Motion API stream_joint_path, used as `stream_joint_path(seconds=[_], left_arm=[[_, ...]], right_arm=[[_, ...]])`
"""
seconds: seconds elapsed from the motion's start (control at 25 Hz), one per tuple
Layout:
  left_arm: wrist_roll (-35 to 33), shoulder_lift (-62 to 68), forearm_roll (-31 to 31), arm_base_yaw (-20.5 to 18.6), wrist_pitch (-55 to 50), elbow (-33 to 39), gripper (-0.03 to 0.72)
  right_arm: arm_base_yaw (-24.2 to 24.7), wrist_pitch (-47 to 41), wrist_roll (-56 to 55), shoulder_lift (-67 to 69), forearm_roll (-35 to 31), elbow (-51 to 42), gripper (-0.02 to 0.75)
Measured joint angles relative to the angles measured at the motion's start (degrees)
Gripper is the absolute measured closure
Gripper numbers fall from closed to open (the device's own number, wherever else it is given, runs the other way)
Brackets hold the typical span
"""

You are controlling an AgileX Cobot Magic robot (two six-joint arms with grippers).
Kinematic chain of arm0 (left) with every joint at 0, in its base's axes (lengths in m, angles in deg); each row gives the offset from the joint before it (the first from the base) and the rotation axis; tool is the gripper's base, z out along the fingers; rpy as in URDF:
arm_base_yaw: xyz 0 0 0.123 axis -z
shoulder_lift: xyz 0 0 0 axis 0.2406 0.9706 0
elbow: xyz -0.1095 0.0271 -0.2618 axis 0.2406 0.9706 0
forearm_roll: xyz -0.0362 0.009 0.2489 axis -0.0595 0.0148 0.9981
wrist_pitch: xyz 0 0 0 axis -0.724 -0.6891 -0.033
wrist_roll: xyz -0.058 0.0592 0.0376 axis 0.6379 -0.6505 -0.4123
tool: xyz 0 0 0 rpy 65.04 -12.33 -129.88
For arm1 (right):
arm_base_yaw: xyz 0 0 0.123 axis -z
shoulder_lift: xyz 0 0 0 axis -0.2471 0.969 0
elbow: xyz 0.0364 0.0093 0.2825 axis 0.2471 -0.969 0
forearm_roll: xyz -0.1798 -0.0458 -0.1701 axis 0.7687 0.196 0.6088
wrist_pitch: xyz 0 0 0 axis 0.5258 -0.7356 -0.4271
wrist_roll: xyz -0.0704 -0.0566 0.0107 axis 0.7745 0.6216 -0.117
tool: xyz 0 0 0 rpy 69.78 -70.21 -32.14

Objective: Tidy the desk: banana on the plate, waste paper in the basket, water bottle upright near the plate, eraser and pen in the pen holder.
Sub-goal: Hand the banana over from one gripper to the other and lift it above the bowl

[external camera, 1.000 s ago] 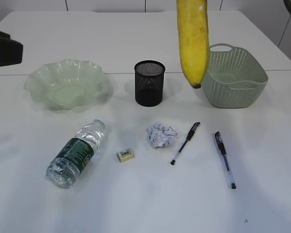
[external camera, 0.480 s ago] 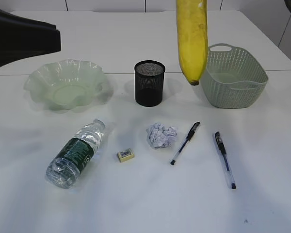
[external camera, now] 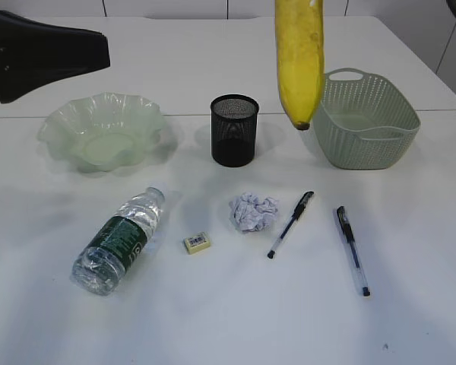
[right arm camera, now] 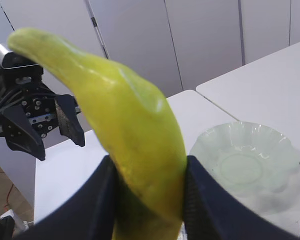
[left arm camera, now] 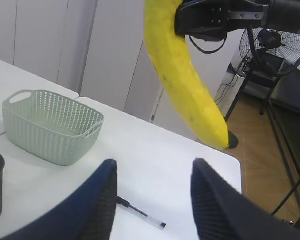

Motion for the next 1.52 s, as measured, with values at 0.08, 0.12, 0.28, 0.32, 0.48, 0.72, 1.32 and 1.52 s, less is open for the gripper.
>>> stream_joint_path(seconds=[0.08, 0.12, 0.28, 0.32, 0.48, 0.72, 1.32, 1.52], left_arm=[[0.0, 0.0, 0.0, 0.0, 0.0, 0.0, 0.347], [0.0, 0.0, 0.0, 0.0, 0.0, 0.0, 0.347], [-0.1, 0.0, 0.0, 0.0, 2.8, 0.0, 0.347], [0.1, 0.0, -0.1, 0.0, 3.5, 0.0, 0.347], [1.2, 0.1, -0.2, 0.0, 5.1, 0.0, 0.344], [4.7, 0.1, -0.2, 0.0, 4.8, 0.0, 0.277], [10.3, 0.1, -1.4, 8.5, 1.3, 0.0, 0.264], [10.4, 0.1, -3.3, 11.9, 3.8, 0.0, 0.262]], right_arm=[[0.0, 0.0, 0.0, 0.0, 0.0, 0.0, 0.477], [0.0, 0.0, 0.0, 0.0, -0.1, 0.0, 0.477], [-0.5, -0.1, 0.6, 0.0, -0.4, 0.0, 0.477], [-0.8, -0.1, 0.7, 0.0, -0.4, 0.0, 0.477], [-4.2, -0.1, 2.3, 0.0, -0.4, 0.0, 0.477], [-7.2, -0.3, 3.2, 0.0, -0.4, 0.0, 0.477], [-9.3, -0.1, 4.4, 0.0, -0.5, 0.0, 0.477], [-11.1, 0.0, 4.4, 0.0, -0.5, 0.0, 0.477]])
